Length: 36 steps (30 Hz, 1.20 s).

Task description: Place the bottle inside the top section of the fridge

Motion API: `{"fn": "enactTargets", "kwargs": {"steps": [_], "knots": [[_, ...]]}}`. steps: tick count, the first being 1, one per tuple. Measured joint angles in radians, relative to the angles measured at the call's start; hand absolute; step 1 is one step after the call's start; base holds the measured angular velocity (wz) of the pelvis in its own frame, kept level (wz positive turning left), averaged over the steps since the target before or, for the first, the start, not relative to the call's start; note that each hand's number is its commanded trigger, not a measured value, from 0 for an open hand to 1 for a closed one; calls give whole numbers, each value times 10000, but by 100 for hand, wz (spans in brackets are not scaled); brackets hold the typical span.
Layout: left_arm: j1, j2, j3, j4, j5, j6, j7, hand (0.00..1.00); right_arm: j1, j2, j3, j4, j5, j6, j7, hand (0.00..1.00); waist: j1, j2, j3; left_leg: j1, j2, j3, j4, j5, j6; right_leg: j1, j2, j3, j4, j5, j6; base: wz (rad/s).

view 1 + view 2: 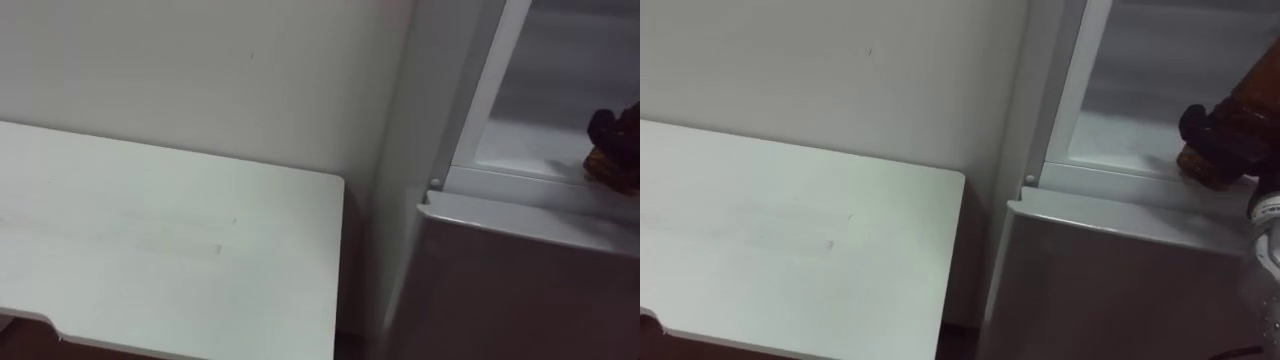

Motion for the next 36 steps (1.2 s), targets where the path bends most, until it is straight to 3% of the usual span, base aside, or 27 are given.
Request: {"fn": "enactTargets", "kwargs": {"steps": [8, 14, 19, 22, 27, 28, 29, 31, 34, 36], "knots": [[682, -1, 84, 6, -87, 73, 27, 0, -43, -13, 182, 165, 80, 3, -253, 100, 343, 17, -2, 61, -15, -222, -33, -3, -5, 163, 2, -309, -37, -2, 3, 8], [880, 3, 368, -14, -552, 53, 344, 0, -77, -580, 815, 355, 137, -20, -296, 100, 600, 19, -11, -372, -33, -600, 214, -6, -10, 82, 9, -576, -44, -3, 4, 18], [801, 366, 367, -535, -568, 50, 509, 0, -1040, -885, 1512, 1785, -371, -127, -1097, 100, 837, -49, -30, -1171, 9, -958, 649, 13, -35, -365, 101, -817, -17, 31, -51, 22], [572, 538, 290, -714, -625, 65, 628, 0, -1626, -983, 1908, 2786, -395, -484, -1375, 100, 993, 33, 53, -1565, -15, -1187, 784, 89, -17, -561, 122, -917, -27, 84, -135, 24], [386, 931, -31, -973, -957, 216, 638, 0, -1825, -1326, 2177, 4004, -489, -1092, -1399, 100, 1206, 13, 78, -2229, -18, -1627, 1236, 87, -27, -838, 234, -1067, -44, 139, -210, 24], [387, 961, -43, -960, -958, 233, 628, 0, -1824, -1369, 2179, 4132, -474, -1166, -1351, 26, 1256, 17, 81, -2249, -9, -1633, 1273, 76, -37, -837, 245, -1063, -44, 143, -216, 4], [390, 1038, -47, -931, -976, 256, 614, 0, -1831, -1493, 2181, 4393, -468, -1233, -1202, 0, 1298, 35, 92, -2309, 7, -1683, 1385, 34, -69, -824, 273, -1084, -42, 145, -221, 8], [418, 1099, -53, -919, -984, 332, 614, 0, -1838, -1601, 2164, 4642, -465, -1231, -1068, 0, 1415, 68, 115, -2333, 8, -1743, 1449, 29, -76, -810, 284, -1096, -22, 146, -222, 10], [383, 1122, -286, -933, -977, 488, 604, 0, -1881, -1976, 2168, 4841, -412, -1230, -909, 0, 1537, 225, 213, -2563, 5, -1932, 1709, -28, 1, -882, 317, -1148, 5, 144, -218, 13], [385, 1173, -424, -931, -977, 533, 601, 0, -1958, -2089, 2158, 5051, -307, -1227, -781, 0, 1572, 257, 219, -2678, -8, -1985, 1816, -10, -4, -996, 313, -1148, -43, 13, -84, 10]]}}
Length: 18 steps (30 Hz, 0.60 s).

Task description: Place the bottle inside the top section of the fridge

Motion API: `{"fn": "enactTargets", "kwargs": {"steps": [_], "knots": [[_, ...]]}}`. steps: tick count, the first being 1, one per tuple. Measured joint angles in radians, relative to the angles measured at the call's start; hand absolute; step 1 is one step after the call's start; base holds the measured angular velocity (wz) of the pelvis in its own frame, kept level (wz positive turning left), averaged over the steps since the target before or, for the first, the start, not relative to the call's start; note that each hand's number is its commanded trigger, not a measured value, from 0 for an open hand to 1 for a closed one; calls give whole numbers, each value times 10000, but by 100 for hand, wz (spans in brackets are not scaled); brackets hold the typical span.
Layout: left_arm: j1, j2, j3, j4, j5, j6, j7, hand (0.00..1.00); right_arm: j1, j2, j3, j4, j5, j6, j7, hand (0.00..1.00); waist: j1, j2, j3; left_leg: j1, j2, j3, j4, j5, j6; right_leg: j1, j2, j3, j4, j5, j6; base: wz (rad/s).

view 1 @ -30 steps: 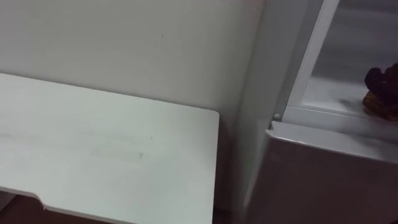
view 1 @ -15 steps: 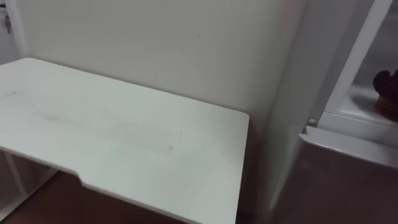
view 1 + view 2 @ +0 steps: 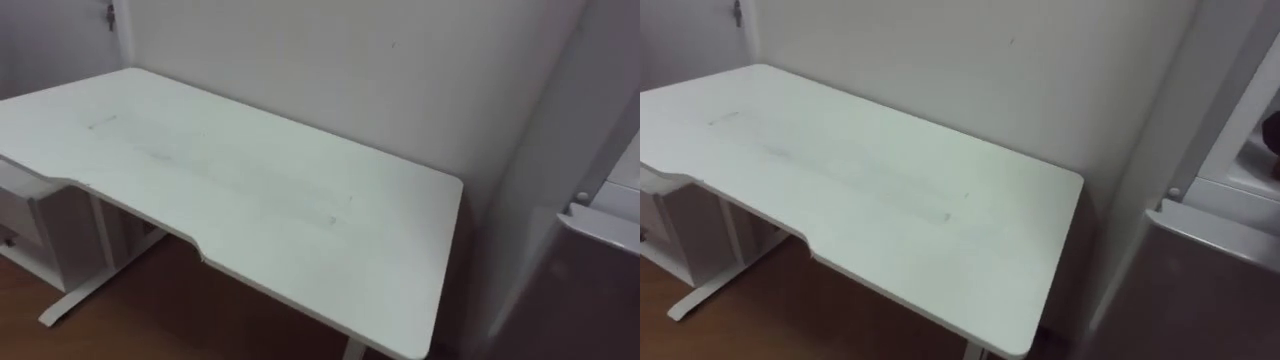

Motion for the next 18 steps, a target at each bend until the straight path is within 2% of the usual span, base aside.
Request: {"fn": "enactTargets", "kwargs": {"steps": [2, 5, 7, 10, 14, 18], "knots": [[-74, 40, -77, 1, -2, 167, -8, 0, -30, -6, 3, 257, -34, 49, 125, 0, 50, -3, 0, -113, 19, -5, 146, 55, -61, -77, -38, -45, 22, -67, -52, 4], [-221, 46, -204, -2, 3, 290, -24, 0, -49, -116, 17, 475, -56, 51, 200, 0, 129, -5, -3, -174, 3, 5, 179, 83, -19, -112, -55, -89, 12, -20, -141, 0], [-359, 60, -239, -16, 1, 346, -18, 0, -36, -193, 105, 560, -57, 55, 287, 0, 162, -8, -4, -167, -6, 22, 172, 97, 7, -109, -56, -81, -3, 60, -74, 0], [-510, 171, -452, -34, 1, 349, 4, 0, -32, -211, 128, 637, -110, 55, 540, 0, 178, -14, -8, -130, -8, 46, 164, 129, 58, -80, -26, -79, -13, 91, -80, 0], [-493, 317, -680, -186, 1, 346, 76, 0, -6, -214, 124, 665, -290, 70, 698, 0, 191, -28, -17, -112, -3, 58, 168, 127, 59, -68, -57, -53, -10, 91, -81, 0], [-482, 334, -788, -188, -1, 352, 93, 0, -4, -219, 120, 666, -322, 140, 778, 0, 187, -43, -28, -115, 11, 67, 179, 127, 57, -67, -57, -49, -8, 91, -82, 0]]}}
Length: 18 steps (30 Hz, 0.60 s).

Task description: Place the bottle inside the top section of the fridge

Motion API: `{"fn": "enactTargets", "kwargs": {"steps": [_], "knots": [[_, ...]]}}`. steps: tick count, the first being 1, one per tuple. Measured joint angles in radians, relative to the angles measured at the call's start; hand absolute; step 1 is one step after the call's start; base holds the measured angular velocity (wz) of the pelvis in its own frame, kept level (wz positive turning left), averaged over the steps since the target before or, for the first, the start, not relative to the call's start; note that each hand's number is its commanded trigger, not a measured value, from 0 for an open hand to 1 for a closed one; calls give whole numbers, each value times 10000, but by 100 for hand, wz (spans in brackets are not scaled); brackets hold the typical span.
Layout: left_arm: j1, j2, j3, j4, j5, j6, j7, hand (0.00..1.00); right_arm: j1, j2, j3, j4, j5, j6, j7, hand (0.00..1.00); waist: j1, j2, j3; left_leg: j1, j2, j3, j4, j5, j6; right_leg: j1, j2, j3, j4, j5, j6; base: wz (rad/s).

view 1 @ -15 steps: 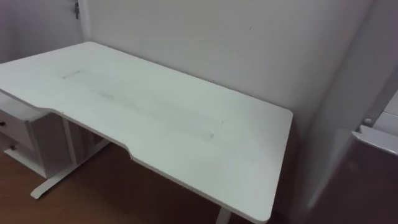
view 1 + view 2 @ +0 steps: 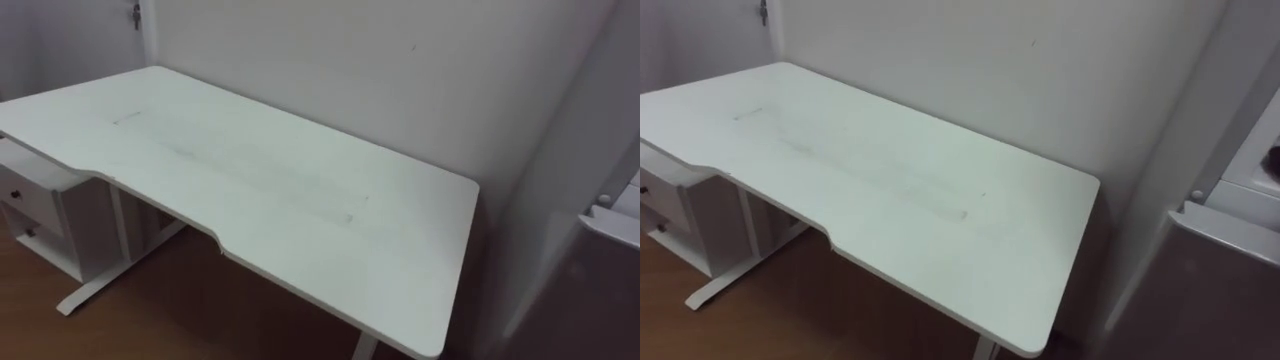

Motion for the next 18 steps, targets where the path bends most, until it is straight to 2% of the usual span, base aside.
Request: {"fn": "enactTargets", "kwargs": {"steps": [3, 6, 14, 18], "knots": [[-7, 0, -1, -51, 0, 33, 2, 0, 37, 0, -1, 12, 1, 3, 63, 0, -4, -23, -16, 1, 5, 8, 3, 4, 3, 7, 1, -12, 2, 0, -1, 0], [-18, 1, -1, -151, 0, 32, 146, 0, 181, 1, -1, 27, 7, 3, 157, 0, 15, -99, -68, 2, 27, 93, 0, 5, 9, 18, -5, -10, 1, 0, -3, 0], [46, 1, 1, -486, 8, 57, 221, 0, 198, 12, -7, 29, -4, 43, 193, 0, 48, -126, -70, 33, 88, 292, -24, 5, 9, 17, 5, 119, -1, -1, 0, -2], [174, -20, -5, -486, 1, 55, 212, 0, 241, 35, -20, -130, 22, 336, 253, 0, 7, -153, -62, 324, 48, 425, -201, 7, 14, 224, -27, 149, -53, -20, 40, -1]]}}
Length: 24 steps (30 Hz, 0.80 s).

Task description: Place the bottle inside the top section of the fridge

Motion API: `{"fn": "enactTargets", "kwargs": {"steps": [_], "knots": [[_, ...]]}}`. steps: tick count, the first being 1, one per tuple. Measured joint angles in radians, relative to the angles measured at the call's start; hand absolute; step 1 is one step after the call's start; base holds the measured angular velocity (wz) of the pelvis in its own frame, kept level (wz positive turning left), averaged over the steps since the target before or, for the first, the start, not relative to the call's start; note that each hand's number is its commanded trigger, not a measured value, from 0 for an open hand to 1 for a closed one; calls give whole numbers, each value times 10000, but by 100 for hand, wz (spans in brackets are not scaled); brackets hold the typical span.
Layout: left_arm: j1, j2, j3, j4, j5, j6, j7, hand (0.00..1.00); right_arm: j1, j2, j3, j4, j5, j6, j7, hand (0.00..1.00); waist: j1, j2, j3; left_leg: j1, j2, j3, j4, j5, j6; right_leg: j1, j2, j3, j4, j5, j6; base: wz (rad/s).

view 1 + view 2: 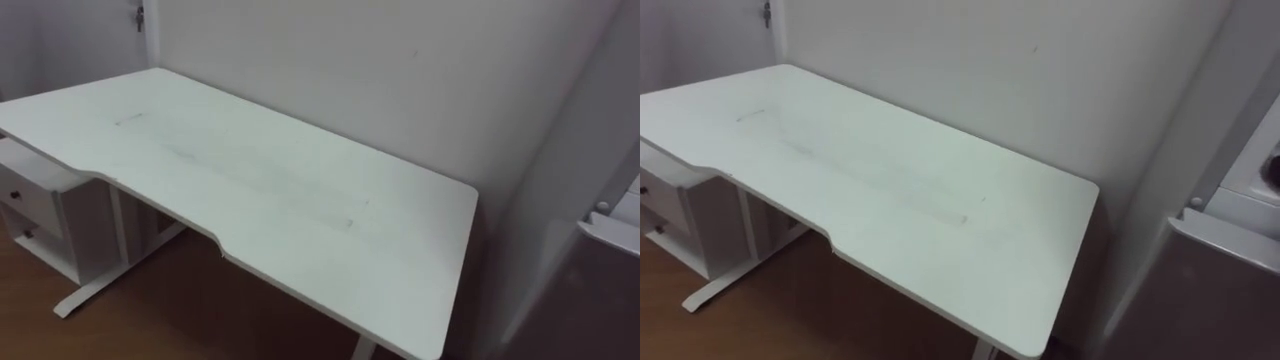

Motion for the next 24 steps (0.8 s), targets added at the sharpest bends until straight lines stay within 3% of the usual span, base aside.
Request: {"fn": "enactTargets", "kwargs": {"steps": [3, 9, 14, 21, 24], "knots": [[98, -16, 23, -15, 3, 1, -96, 0, 91, 0, -18, -114, 46, 33, 173, 0, -106, -89, -63, 98, -24, 54, -144, 43, 50, 67, 11, 16, -107, 24, 28, 0], [382, -242, 50, -287, 56, -54, -106, 0, 456, 25, -101, -583, 330, 197, 680, 0, -288, -189, -62, 673, -129, 220, -475, 34, 67, 475, -88, 130, -147, 0, 62, -3], [655, -557, 42, -519, 35, -45, -106, 0, 1377, 28, -306, -1875, 516, 349, 977, 0, -618, -275, -69, 1148, -265, 245, -680, -5, 105, 926, -190, 89, -188, -55, 137, 3], [608, -706, 332, -563, 30, -67, -306, 0, 1930, 128, -842, -3254, 551, 608, 1450, 0, -1140, -252, -82, 1547, -264, 480, -970, -55, 96, 1161, -226, 267, -300, -74, 188, -6], [557, -706, 431, -565, 5, -70, -327, 0, 1972, 141, -850, -3507, 564, 753, 1462, 0, -1355, -147, -76, 1754, -257, 522, -1001, -105, 104, 1296, -243, 361, -257, -56, 215, -7]]}}
